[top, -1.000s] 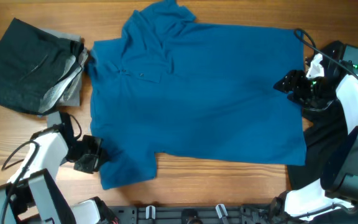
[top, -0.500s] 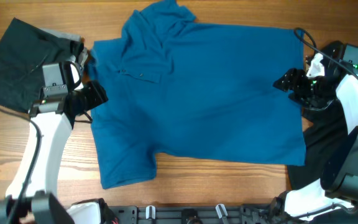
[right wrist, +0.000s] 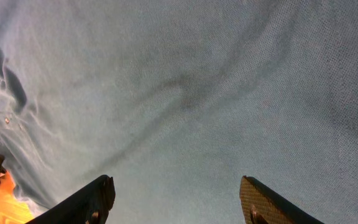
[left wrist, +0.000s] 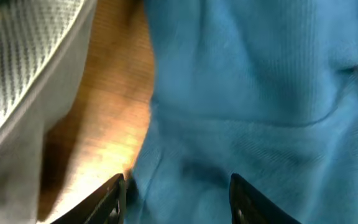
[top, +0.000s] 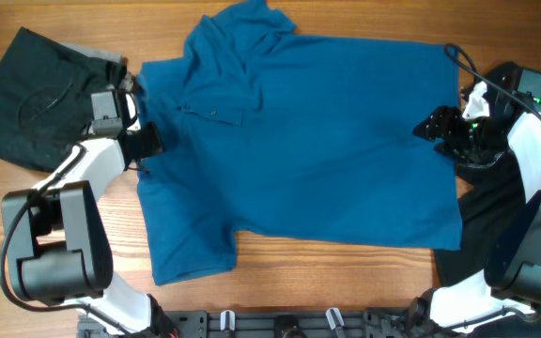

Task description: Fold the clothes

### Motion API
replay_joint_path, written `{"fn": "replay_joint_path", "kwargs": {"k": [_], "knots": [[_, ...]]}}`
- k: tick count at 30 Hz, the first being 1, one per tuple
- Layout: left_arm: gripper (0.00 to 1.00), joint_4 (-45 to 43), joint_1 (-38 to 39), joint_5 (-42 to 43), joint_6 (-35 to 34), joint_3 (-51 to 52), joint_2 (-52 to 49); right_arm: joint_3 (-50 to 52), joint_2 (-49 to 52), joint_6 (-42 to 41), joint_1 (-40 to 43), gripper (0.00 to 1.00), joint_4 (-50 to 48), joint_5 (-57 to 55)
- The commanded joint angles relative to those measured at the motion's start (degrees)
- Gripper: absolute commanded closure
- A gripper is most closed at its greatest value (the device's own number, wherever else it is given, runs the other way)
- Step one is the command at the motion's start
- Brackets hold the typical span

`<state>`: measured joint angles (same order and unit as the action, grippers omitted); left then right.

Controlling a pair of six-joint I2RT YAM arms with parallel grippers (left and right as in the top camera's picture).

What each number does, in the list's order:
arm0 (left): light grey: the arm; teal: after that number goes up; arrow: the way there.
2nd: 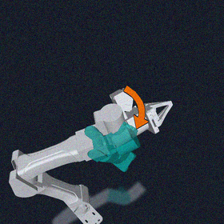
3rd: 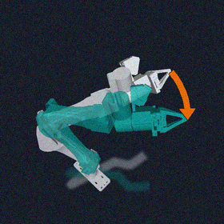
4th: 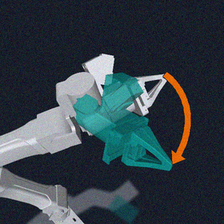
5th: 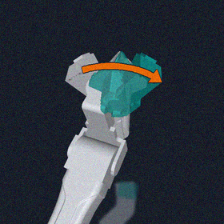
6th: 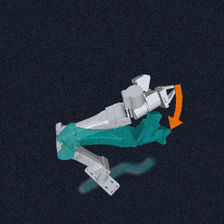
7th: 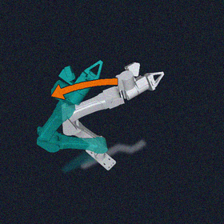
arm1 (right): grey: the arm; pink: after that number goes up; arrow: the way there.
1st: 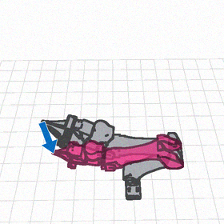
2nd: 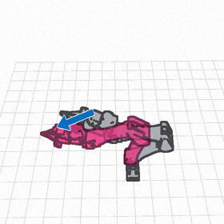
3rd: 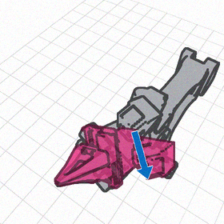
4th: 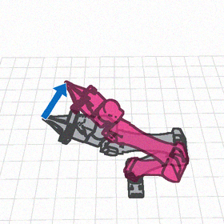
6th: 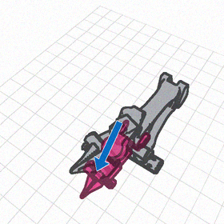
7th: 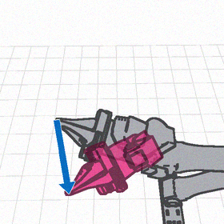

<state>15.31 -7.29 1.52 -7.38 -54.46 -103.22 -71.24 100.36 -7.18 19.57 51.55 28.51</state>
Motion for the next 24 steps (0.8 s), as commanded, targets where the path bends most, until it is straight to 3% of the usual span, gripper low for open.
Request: {"fn": "replay_joint_path", "kwargs": {"k": [1,4,5,8,10,16,19,24], "knots": [[0.44,-0.6,-0.4,-4.2,2.6,-0.1,-2.5,-0.7,-0.8,1.1,-0.1,0.31,0.3,0.9],[0.49,-1.6,-0.4,-2.8,2.7,-0.1,-3.7,-0.7,-0.8,1.0,-0.1,0.32,0.4,0.9],[0.55,-1.6,-0.4,-1.1,2.7,-0.1,-3.9,-0.7,-0.8,1.1,-0.1,0.32,0.4,0.9],[0.86,-1.9,-0.4,2.6,2.7,-0.1,-3.9,-0.7,-0.8,1.0,-0.1,0.37,0.4,-1.2],[0.96,-1.2,-0.4,2.5,2.7,-0.1,-3.9,-0.7,-0.8,0.4,-0.1,0.38,0.5,-4.4],[0.96,1.6,-1.7,0.9,3.8,-0.9,-2.5,-0.7,-0.8,-3.8,0.0,0.41,0.6,-14.2],[0.96,4.4,-5.0,-6.2,-0.6,-2.0,-0.4,-0.7,-0.8,-3.0,0.0,0.35,-1.1,-16.3],[0.96,7.0,-12.6,-6.0,-0.8,-2.1,-0.3,-0.4,0.7,0.6,-0.1,0.36,-0.9,-16.1]]}}
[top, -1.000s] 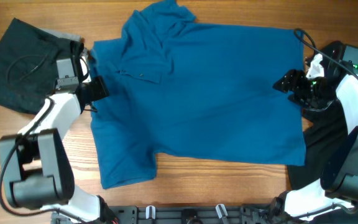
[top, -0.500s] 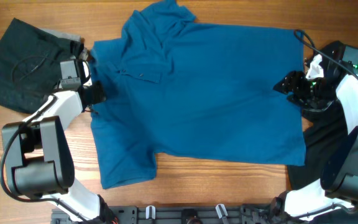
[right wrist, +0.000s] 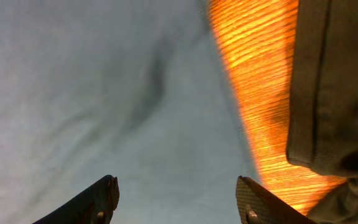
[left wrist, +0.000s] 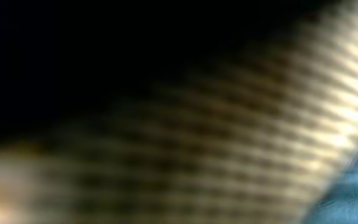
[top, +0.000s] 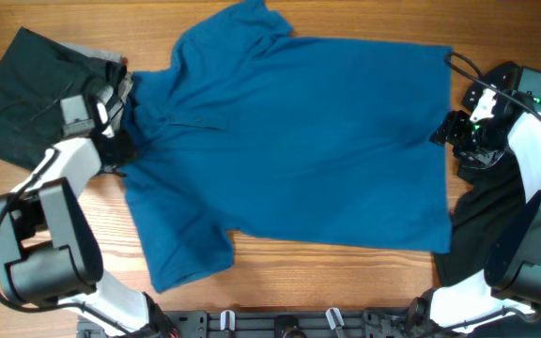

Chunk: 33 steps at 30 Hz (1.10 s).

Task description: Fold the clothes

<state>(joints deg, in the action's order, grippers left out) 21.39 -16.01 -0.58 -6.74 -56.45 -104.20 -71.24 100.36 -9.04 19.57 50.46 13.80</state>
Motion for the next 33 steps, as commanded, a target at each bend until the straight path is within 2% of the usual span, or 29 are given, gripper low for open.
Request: {"fn": "replay_joint_path", "kwargs": {"k": [1,5,7,9,10,12,16,20,22,26,30,31,32,33], "knots": [[0.96,0.9,-4.2,-3.4,-1.4,-0.1,0.7,-0.4,1.5,3.9,-0.1,0.38,0.6,-0.5],[0.96,0.5,-4.3,-2.3,-1.4,-0.1,0.7,-0.4,5.3,9.0,-1.0,0.46,2.2,1.3],[0.96,0.5,-4.3,-2.3,-1.4,-0.1,0.7,-0.3,7.0,8.3,-1.4,0.43,2.9,-2.9],[0.96,0.5,-4.3,-2.3,-1.4,-0.1,0.7,-0.3,9.2,7.7,-1.4,0.30,3.1,-5.5],[0.96,0.5,-4.3,-2.3,-1.4,-0.1,0.7,-0.3,9.9,7.8,-1.4,0.30,3.1,-4.8],[0.96,0.5,-4.3,-2.3,-1.4,-0.1,0.7,-0.2,11.7,9.0,-1.5,0.40,3.9,-3.1],[0.96,0.5,-4.3,-2.3,-1.4,-0.1,0.7,2.2,12.6,9.0,-1.5,0.36,3.0,-4.0],[0.96,0.0,-4.3,-2.3,-1.4,-0.1,0.8,4.7,12.6,9.0,-1.7,0.47,-0.3,1.6],[0.96,-0.1,-4.3,-1.8,-1.4,-0.1,1.2,4.9,12.6,9.1,-1.7,0.60,-0.3,4.1],[0.96,0.0,-4.3,-1.8,-1.4,-0.1,1.5,4.9,12.6,10.8,-1.7,0.64,-0.5,8.1],[0.96,0.1,-4.3,-1.8,-1.4,-0.1,1.5,4.9,12.6,7.2,-1.7,0.64,1.2,-1.6],[0.96,0.2,-4.3,-1.8,-1.4,-0.1,1.5,4.9,12.6,4.4,-1.7,0.63,1.8,-5.3],[0.96,0.3,-4.3,-1.8,-1.4,-0.1,1.5,4.9,12.6,1.2,-1.7,0.57,2.8,-10.2],[0.96,0.3,-4.3,-1.8,-1.4,-0.1,1.5,4.9,12.6,1.3,-1.7,0.57,2.9,-10.4]]}}
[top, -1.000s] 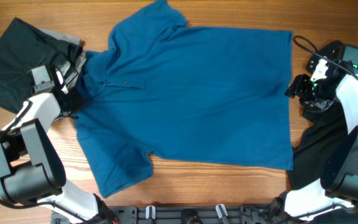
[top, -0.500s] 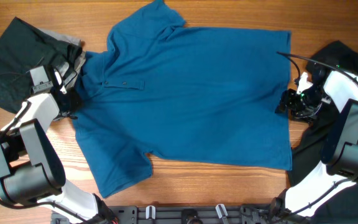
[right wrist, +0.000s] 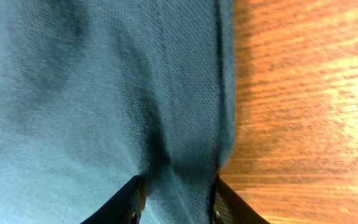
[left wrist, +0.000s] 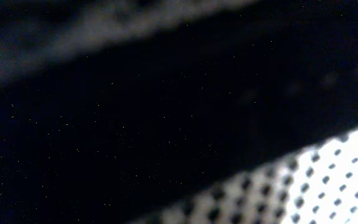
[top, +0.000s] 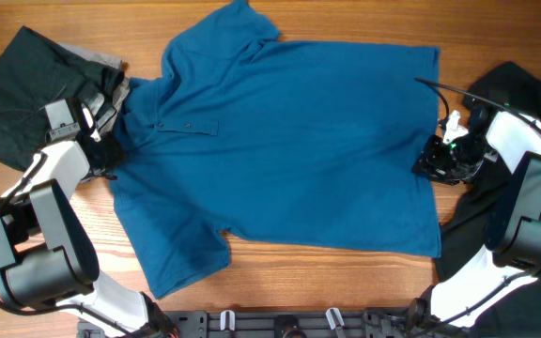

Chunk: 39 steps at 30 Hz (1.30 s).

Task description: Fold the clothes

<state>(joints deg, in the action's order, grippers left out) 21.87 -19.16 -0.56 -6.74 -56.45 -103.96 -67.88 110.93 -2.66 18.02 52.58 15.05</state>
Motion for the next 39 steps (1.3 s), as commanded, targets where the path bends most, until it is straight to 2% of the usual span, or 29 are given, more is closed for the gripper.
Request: {"fn": "replay_joint_path", "kwargs": {"k": [1,3,5,6,8,10,13,19,21,24,28,32,35,39], "knots": [[0.96,-0.2,-1.2,-1.9,-1.4,-0.1,1.2,1.5,2.0,-5.0,-0.2,0.57,0.7,-11.6],[0.96,-0.2,-1.2,-1.9,-1.4,-0.1,1.2,1.5,2.0,-5.0,-0.2,0.68,0.6,-9.9],[0.96,-0.4,-1.2,-1.9,-1.4,-0.2,1.2,1.5,2.0,-5.1,-0.2,0.93,0.5,-9.6],[0.96,-0.4,-1.2,-1.9,-1.4,-0.2,1.2,1.3,1.9,-5.0,-0.2,0.96,0.2,-8.9],[0.96,-0.4,-1.1,-1.6,-1.2,-0.3,2.1,-0.2,0.7,-3.4,-0.2,0.96,-0.7,-2.6],[0.96,-0.4,-1.2,0.4,-1.1,-0.3,5.4,-2.7,-2.9,1.2,-0.2,0.96,-1.2,8.2],[0.96,0.7,-1.2,4.6,-1.2,-0.3,11.1,-4.8,-6.9,0.5,-0.2,0.96,-0.5,9.0],[0.96,5.0,-1.3,6.7,-1.2,-0.3,28.4,-10.1,-18.0,-7.5,1.5,0.96,2.9,5.9],[0.96,5.9,-1.4,6.4,-1.2,-0.5,38.1,-11.6,-23.6,-8.1,2.2,0.96,4.7,3.2],[0.96,7.8,-1.4,5.0,-1.2,-2.2,47.3,-13.8,-30.3,-8.3,2.7,0.96,8.0,-0.6],[0.96,11.4,-1.4,-2.0,-1.1,-6.1,59.1,-22.4,-38.1,-11.2,2.7,0.96,17.4,-6.9],[0.96,17.1,-1.4,-7.6,-1.2,-12.9,64.3,-31.9,-41.0,-14.4,2.8,0.96,25.5,-8.7],[0.96,20.1,-1.4,-14.2,-1.2,-20.4,65.1,-41.0,-41.1,-16.0,2.8,0.96,33.5,-14.1],[0.96,21.3,-1.2,-13.9,-1.2,-24.4,65.1,-45.6,-41.1,-17.7,2.8,0.96,38.4,-17.0]]}}
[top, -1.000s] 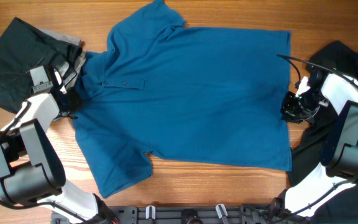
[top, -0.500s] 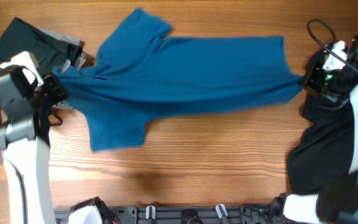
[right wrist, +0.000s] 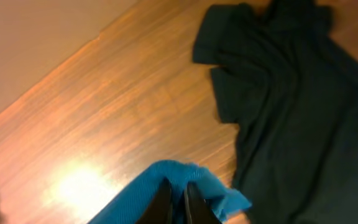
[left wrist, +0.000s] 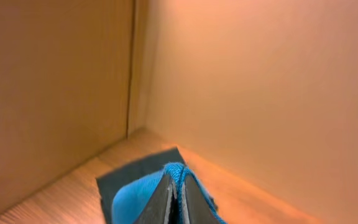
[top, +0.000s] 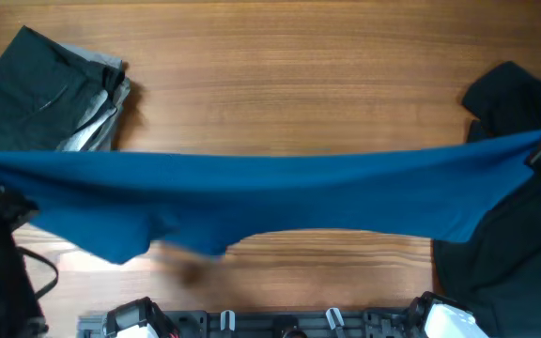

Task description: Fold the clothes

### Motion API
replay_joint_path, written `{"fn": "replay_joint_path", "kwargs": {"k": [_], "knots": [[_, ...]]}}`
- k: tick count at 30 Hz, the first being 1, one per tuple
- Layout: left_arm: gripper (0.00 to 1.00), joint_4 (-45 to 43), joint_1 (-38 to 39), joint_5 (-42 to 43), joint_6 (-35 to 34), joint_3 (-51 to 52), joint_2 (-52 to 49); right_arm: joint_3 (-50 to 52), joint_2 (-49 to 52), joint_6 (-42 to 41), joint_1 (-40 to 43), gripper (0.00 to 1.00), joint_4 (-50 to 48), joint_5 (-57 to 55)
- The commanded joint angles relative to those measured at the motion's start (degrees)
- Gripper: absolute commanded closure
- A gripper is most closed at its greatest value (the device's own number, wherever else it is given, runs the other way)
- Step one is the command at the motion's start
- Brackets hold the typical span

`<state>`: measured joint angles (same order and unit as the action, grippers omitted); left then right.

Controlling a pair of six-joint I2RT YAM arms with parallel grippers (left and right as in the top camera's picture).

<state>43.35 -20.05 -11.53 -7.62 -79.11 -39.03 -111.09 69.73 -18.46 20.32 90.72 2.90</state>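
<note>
The blue polo shirt [top: 270, 192] is lifted off the table and stretched as a long band from the left edge to the right edge in the overhead view. My left gripper [left wrist: 176, 202] is shut on a bunched blue edge [left wrist: 178, 171] of it. My right gripper [right wrist: 174, 202] is shut on the opposite blue edge [right wrist: 179, 171]. Both arms are almost out of the overhead view at its sides.
A folded dark garment with grey under it [top: 50, 89] lies at the back left of the wooden table [top: 289, 84]. A crumpled black garment [top: 505, 103] lies at the right, its black cloth [right wrist: 291, 81] also showing below the right wrist.
The shirt lay flat on the table with both grippers at its left and right edges. Now both are shut on it and hold it raised, stretched between them.
The shirt lay spread on the table with my grippers near its collar side and hem side. At the following moments it lay shifted left and flatter, the grippers at its outer edges. Now it hangs taut above the table between both shut grippers.
</note>
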Motion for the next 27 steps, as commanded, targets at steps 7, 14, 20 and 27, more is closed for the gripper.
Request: {"fn": "replay_joint_path", "kwargs": {"k": [7,14,20,27], "knots": [[0.96,1.2,-0.3,18.4,-0.3,-1.7,-14.5,-2.1,12.1,3.3,0.3,0.94,-3.8,0.5],[0.94,-9.6,11.6,24.9,4.5,-1.7,-47.4,-2.1,35.4,8.7,-2.5,0.91,-17.7,11.4],[0.60,-33.5,16.5,24.8,1.8,-1.7,-74.2,-2.1,55.2,9.5,-5.8,0.41,-35.5,12.5],[0.27,-33.9,16.2,28.5,-3.7,-1.9,-76.3,-2.1,58.0,9.3,-2.1,0.22,-40.4,13.9]]}}
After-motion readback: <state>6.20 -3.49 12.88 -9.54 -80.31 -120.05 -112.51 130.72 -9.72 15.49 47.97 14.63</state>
